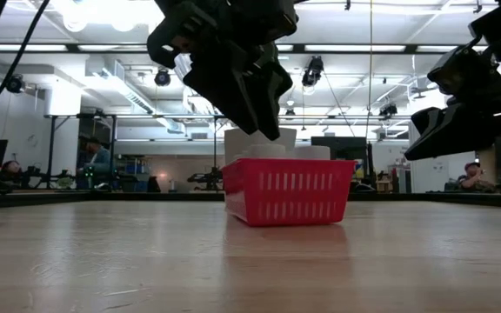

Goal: Pick and place pill bottles into a basket
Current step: Return to Home Position

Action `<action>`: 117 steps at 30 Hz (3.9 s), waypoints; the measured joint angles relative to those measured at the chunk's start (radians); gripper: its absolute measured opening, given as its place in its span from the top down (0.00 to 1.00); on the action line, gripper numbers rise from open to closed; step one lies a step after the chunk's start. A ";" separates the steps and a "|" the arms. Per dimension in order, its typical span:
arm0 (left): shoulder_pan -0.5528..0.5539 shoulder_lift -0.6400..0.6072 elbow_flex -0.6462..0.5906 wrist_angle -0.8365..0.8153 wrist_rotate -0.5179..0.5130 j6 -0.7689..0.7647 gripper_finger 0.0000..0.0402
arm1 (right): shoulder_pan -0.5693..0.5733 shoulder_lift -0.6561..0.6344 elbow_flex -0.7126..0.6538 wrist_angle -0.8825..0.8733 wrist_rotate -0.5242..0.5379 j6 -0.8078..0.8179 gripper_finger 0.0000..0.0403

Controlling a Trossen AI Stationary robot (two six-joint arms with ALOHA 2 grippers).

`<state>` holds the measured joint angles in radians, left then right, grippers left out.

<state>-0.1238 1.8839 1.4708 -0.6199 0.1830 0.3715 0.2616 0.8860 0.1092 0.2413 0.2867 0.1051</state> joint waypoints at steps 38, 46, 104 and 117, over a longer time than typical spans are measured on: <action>0.000 -0.871 -0.863 0.677 -0.225 -0.078 0.54 | -0.002 -0.262 -0.005 0.006 0.075 -0.173 0.98; 0.000 -1.043 -1.087 0.848 -0.266 -0.090 0.54 | -0.003 -0.458 -0.015 -0.146 0.052 -0.175 0.98; 0.000 -1.688 -1.464 0.714 -0.188 -0.236 1.00 | -0.007 -0.831 -0.014 -0.504 -0.045 -0.060 0.98; 0.000 -1.697 -1.464 0.698 -0.247 -0.228 1.00 | -0.007 -0.831 -0.014 -0.503 0.030 -0.087 0.98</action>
<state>-0.1235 0.1874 0.0063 0.0776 -0.0638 0.1436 0.2550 0.0547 0.0952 -0.2619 0.3166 0.0184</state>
